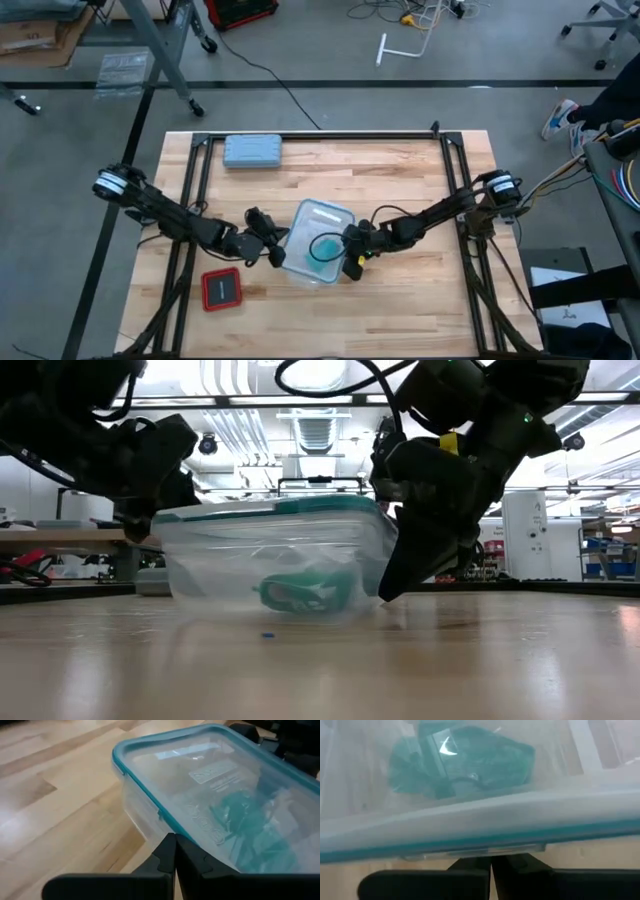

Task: Roll bandage
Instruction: Close the transparent food container

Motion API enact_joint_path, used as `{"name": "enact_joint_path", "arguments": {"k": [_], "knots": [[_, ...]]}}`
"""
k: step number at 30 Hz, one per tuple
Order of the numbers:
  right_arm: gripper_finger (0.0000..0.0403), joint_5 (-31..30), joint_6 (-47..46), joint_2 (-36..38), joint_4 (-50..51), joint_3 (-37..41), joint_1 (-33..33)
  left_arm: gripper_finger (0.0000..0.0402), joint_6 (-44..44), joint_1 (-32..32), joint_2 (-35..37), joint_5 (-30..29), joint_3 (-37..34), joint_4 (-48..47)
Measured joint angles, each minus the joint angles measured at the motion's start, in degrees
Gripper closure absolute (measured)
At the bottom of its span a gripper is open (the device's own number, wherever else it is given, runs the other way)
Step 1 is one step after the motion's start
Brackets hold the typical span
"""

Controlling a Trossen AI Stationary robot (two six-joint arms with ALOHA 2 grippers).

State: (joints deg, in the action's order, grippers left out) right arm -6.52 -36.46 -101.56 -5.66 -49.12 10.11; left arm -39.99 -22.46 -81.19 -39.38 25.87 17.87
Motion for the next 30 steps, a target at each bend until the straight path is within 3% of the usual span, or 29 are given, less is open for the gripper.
{"name": "enact_joint_path", "arguments": {"k": [30], "knots": [[0.0403,-0.79,0.91,-0.67,8.45,-2.6,-0.46,0.0401,-2.81,-0.28,-4.17,-2.06,0.74,6.89]]}}
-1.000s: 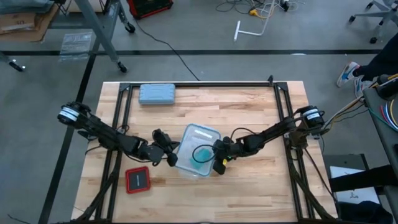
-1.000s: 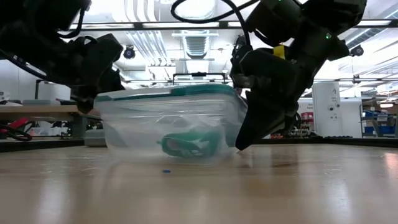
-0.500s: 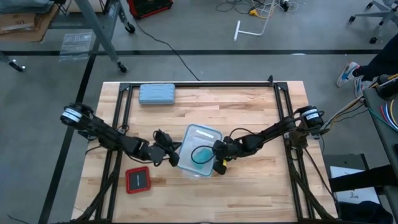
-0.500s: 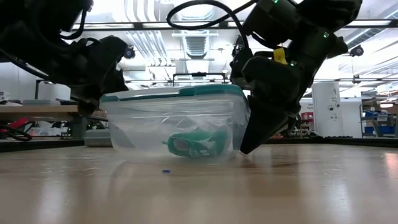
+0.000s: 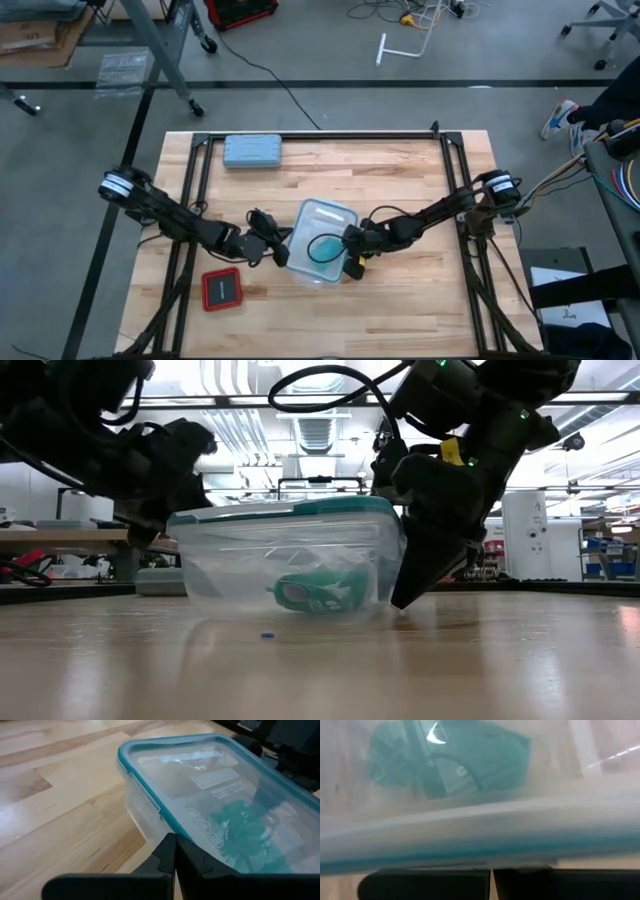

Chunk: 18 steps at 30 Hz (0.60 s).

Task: Roll bandage
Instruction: Close the transparent food container

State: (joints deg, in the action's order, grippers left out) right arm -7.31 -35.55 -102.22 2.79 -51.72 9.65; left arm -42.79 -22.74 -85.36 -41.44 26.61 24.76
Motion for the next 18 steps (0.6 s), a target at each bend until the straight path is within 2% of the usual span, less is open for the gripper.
{"name": "enact_joint_path", "arguments": {"k": [2,8,11,18], "knots": [[0.0403,-0.91,0.3,0.53,-0.02,0.23,-0.02,0.0401,-1.51,-0.3,2.33,1.4,-0.49,-2.24],[0.0403,-6.39,-1.75,3.15,1.89,0.5,-0.81,0.0401,-5.24,-1.17,9.49,6.64,-4.65,-0.14],[0.0403,-8.36,-3.29,4.25,2.3,0.46,-0.93,0.0401,-4.49,-1.2,12.03,6.83,-5.11,-1.22],[0.0403,-7.17,-3.88,6.47,2.19,0.48,-1.44,0.0401,-3.57,-1.24,12.93,5.91,-4.85,-7.16]]}}
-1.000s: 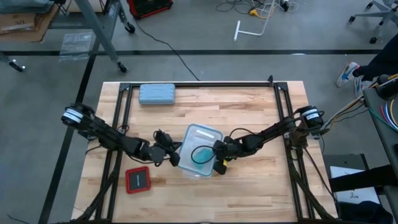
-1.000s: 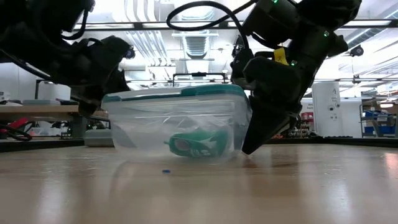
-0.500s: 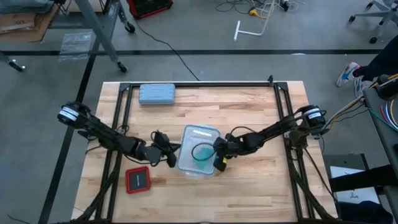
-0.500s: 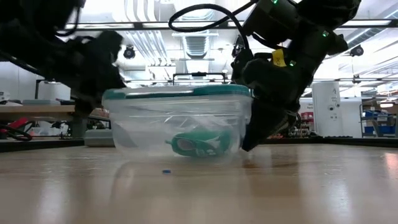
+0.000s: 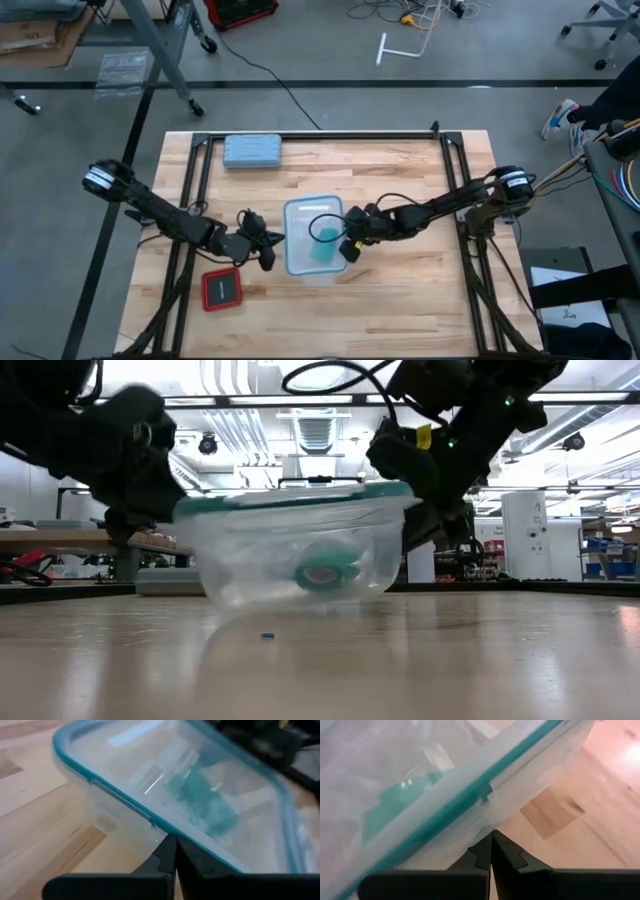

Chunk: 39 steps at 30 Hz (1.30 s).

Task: Roll bandage
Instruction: Close the transparent food container

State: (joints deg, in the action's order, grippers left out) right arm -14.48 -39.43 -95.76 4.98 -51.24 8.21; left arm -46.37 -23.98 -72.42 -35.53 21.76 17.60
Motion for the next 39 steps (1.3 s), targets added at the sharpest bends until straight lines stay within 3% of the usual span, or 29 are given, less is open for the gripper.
{"name": "enact_joint_path", "arguments": {"k": [7,14,25,29,32,35,39], "knots": [[0.0403,8.1,0.11,1.16,0.06,-0.02,-0.49,0.0401,-6.61,0.0,0.17,1.05,0.0,-3.72],[0.0403,8.41,0.44,1.1,1.07,0.07,-0.46,0.0401,-14.08,0.02,1.02,4.18,0.09,-3.7],[0.0403,8.31,3.17,4.7,5.78,3.88,0.31,0.0401,-14.82,0.06,3.23,4.81,0.11,-5.15],[0.0403,5.42,2.99,8.46,6.28,6.02,1.36,0.0401,-15.32,0.06,3.19,5.61,0.11,-6.23],[0.0403,-0.92,2.8,13.38,4.99,6.19,2.76,0.0401,-16.72,0.06,3.14,5.77,0.09,-7.92],[0.0403,-6.8,4.89,16.1,-3.17,6.43,4.08,0.0401,-17.4,0.06,3.13,4.78,0.09,-7.93],[0.0403,-7.66,9.88,12.03,-17.49,6.64,3.69,0.0401,-17.4,0.06,2.59,2.33,0.07,-8.06]]}}
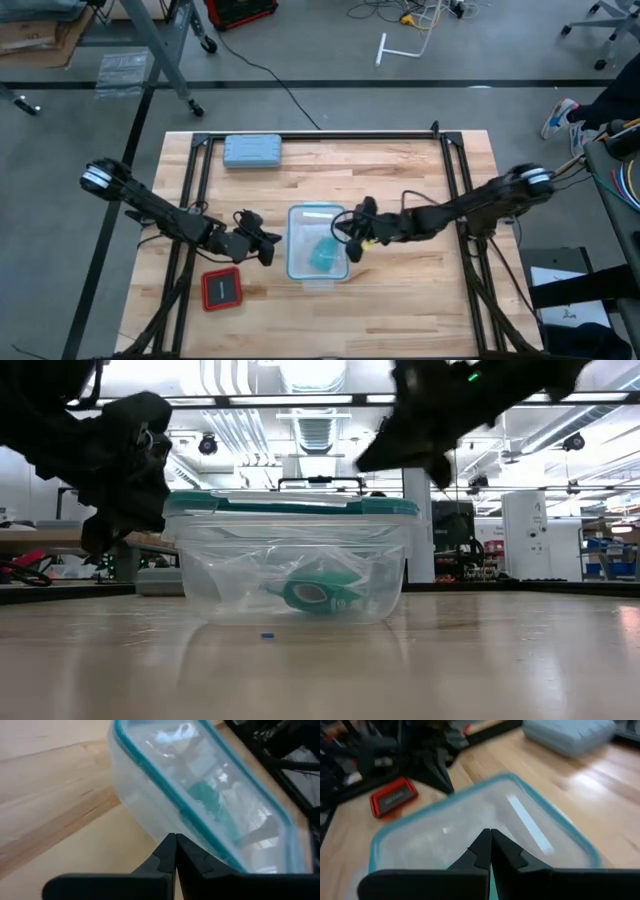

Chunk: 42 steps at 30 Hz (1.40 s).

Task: Roll bandage
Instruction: Close the transparent food container

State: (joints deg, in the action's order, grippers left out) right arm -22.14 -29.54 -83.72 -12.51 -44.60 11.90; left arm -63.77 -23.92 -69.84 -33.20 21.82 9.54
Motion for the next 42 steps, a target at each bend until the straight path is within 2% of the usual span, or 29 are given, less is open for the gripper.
{"name": "enact_joint_path", "arguments": {"k": [4,9,17,22,27,35,42], "knots": [[0.0403,0.01,3.75,-9.42,-16.44,-0.01,-0.86,0.0401,0.04,-0.02,-1.97,-0.29,-0.07,1.25],[0.0403,0.33,4.44,-20.66,-23.78,-1.88,-1.28,0.0401,0.2,-0.31,-4.91,-0.28,-0.07,4.88],[0.0403,2.43,0.02,-27.16,-9.1,-10.5,-2.08,0.0401,0.76,-0.35,-5.64,0.81,0.09,5.22],[0.0403,3.76,0.88,-28.07,-7.37,-12.13,-2.21,0.0401,1.74,-0.59,-4.88,3.06,1.59,1.78],[0.0403,4.84,1.12,-28.09,-7.34,-12.15,-2.79,0.0401,2.55,-0.68,-5.56,2.6,3.26,-1.1],[0.0403,4.62,1.27,-28.09,-7.43,-11.98,-3.87,0.0402,6.52,-0.68,-10.18,2.21,5.61,1.31],[0.0403,6.73,0.3,-28.02,-6.86,-11.87,-4.9,0.0401,10.36,-0.8,-15.65,-0.79,7.65,4.94]]}}
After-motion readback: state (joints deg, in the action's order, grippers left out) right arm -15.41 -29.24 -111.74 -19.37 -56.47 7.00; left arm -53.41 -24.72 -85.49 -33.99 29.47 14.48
